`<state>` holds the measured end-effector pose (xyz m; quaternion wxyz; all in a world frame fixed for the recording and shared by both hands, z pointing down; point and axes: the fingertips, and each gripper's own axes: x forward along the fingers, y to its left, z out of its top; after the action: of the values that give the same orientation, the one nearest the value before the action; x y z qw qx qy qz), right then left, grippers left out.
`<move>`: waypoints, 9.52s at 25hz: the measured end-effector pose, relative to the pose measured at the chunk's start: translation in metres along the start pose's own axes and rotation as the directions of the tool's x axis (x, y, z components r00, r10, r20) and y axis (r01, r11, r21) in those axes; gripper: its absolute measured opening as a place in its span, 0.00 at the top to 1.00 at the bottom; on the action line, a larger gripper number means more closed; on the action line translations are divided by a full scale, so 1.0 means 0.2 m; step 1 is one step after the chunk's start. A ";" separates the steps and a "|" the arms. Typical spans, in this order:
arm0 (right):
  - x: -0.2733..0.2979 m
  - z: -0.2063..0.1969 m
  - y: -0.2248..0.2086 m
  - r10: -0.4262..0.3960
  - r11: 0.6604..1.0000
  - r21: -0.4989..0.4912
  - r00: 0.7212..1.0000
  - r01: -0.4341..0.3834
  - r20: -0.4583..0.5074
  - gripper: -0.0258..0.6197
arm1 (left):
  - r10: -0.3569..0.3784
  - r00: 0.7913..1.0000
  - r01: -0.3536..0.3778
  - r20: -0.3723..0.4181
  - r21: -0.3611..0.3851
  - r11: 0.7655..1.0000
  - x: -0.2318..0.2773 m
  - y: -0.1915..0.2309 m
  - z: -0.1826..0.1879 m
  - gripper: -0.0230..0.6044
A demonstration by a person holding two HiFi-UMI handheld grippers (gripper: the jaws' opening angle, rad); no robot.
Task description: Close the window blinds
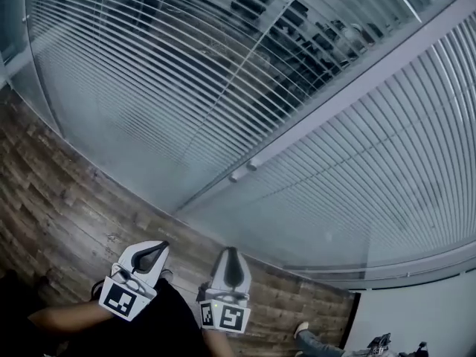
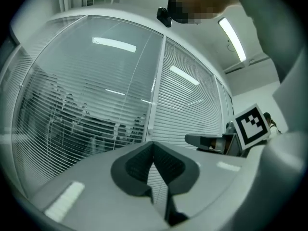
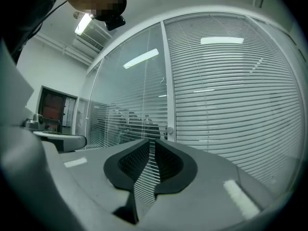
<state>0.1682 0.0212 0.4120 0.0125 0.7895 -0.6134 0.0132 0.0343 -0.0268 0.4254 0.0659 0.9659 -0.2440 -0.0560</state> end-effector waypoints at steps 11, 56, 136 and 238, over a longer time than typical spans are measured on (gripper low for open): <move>0.35 0.03 -0.17 0.041 0.999 -0.003 0.999 -0.041 -0.013 0.85 | 0.103 0.994 -0.103 0.032 0.013 0.995 0.12 0.03 0.06 0.96; 1.09 0.06 -0.37 -0.100 0.995 0.007 0.994 0.100 -0.042 0.76 | 0.200 0.980 -0.200 -0.002 0.025 0.980 0.19 0.36 0.09 0.96; 1.07 0.11 -0.34 -0.073 0.990 -0.127 0.997 0.068 -0.036 0.76 | 0.164 0.986 -0.163 0.024 -0.053 0.985 0.10 0.30 0.08 0.96; 1.02 0.09 -0.38 0.008 0.993 0.118 1.000 -0.009 0.007 0.77 | 0.124 0.992 -0.125 -0.016 -0.117 0.985 0.02 0.21 0.02 0.96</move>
<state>0.2917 -0.1574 0.4007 -0.0363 0.7864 -0.6149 0.0471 0.0183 -0.0651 0.4278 0.1270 0.9435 -0.2998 -0.0620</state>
